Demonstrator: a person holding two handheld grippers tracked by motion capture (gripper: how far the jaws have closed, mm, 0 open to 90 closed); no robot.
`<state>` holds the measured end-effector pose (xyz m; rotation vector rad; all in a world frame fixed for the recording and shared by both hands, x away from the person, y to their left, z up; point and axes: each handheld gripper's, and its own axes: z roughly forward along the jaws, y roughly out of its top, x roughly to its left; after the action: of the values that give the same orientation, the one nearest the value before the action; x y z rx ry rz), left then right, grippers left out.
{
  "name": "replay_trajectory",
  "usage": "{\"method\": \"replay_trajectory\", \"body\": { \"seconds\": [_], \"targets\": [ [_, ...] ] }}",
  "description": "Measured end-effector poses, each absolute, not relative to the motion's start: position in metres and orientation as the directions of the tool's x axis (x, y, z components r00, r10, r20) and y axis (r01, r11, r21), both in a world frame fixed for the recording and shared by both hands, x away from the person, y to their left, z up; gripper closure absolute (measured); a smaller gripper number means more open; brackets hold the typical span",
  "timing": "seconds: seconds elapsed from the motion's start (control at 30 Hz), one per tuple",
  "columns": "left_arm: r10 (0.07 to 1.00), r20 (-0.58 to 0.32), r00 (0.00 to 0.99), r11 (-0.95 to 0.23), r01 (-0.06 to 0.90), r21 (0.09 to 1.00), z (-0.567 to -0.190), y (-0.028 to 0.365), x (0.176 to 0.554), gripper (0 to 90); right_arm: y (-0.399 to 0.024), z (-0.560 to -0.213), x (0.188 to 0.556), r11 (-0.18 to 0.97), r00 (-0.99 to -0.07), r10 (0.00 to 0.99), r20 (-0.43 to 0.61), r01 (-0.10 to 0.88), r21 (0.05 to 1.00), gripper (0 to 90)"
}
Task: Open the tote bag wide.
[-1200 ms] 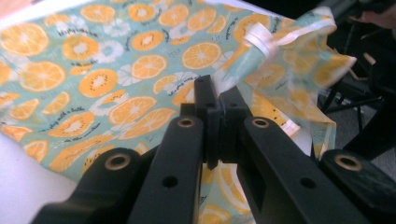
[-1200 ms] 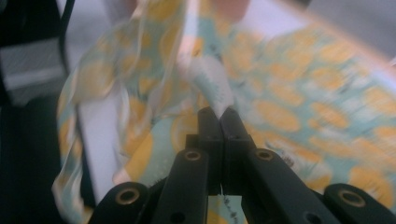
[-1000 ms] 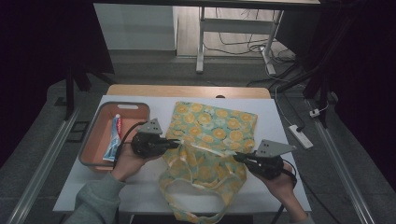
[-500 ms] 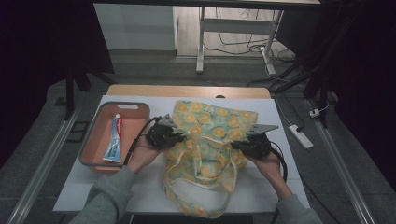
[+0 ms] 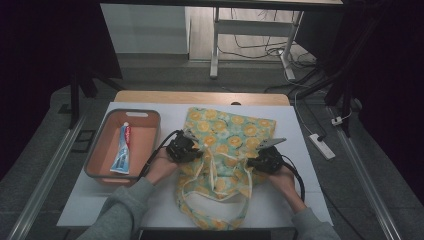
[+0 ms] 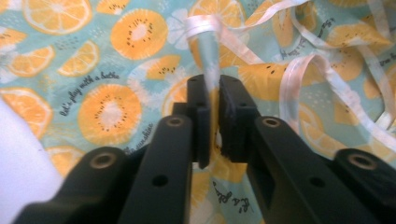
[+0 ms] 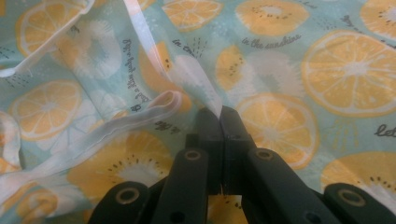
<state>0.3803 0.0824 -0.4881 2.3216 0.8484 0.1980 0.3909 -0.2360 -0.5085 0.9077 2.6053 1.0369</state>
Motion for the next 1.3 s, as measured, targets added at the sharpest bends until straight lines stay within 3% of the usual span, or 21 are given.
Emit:
{"method": "replay_trajectory", "body": {
  "seconds": [0.2, 0.37, 0.43, 0.57, 0.7, 0.8, 1.0, 1.13, 1.3],
  "targets": [
    [0.626, -0.102, 0.773, -0.560, 0.536, 0.631, -0.488, 0.087, 0.379, 77.5, -0.239, -0.510, 0.389, 0.566, -0.790, 0.612, 0.046, 0.477, 0.673, 88.2],
    [0.636, -0.083, 0.767, -0.526, 0.510, 0.681, -0.476, 0.091, 0.371, 54.2, -0.241, -0.508, 0.388, 0.553, -0.788, 0.614, 0.053, 0.477, 0.683, 87.0],
    [0.634, -0.080, 0.769, -0.514, 0.497, 0.699, -0.471, 0.093, 0.368, 53.9, -0.243, -0.505, 0.387, 0.538, -0.783, 0.620, 0.051, 0.472, 0.698, 79.7],
    [0.621, -0.073, 0.781, -0.478, 0.450, 0.754, -0.449, 0.105, 0.353, 49.1, -0.249, -0.495, 0.383, 0.492, -0.777, 0.626, 0.069, 0.462, 0.738, 74.6],
    [0.619, -0.078, 0.781, -0.443, 0.430, 0.787, -0.432, 0.118, 0.338, 43.8, -0.255, -0.479, 0.376, 0.456, -0.767, 0.641, 0.028, 0.410, 0.790, 55.2],
    [0.600, -0.067, 0.797, -0.454, 0.409, 0.792, -0.425, 0.118, 0.326, 41.9, -0.255, -0.458, 0.366, 0.407, -0.753, 0.658, -0.002, 0.353, 0.843, 45.8],
    [0.575, -0.031, 0.818, -0.492, 0.376, 0.785, -0.425, 0.112, 0.316, 41.0, -0.242, -0.416, 0.340, 0.410, -0.804, 0.593, -0.039, 0.260, 0.875, 40.0],
    [0.572, -0.035, 0.820, -0.493, 0.378, 0.784, -0.426, 0.112, 0.315, 40.9, -0.237, -0.404, 0.329, 0.404, -0.835, 0.550, -0.026, 0.239, 0.883, 39.8],
    [0.571, -0.024, 0.820, -0.489, 0.363, 0.793, -0.427, 0.115, 0.309, 41.4, -0.210, -0.413, 0.313, 0.492, -0.901, 0.433, -0.014, 0.223, 0.841, 41.2]
  ]
}}
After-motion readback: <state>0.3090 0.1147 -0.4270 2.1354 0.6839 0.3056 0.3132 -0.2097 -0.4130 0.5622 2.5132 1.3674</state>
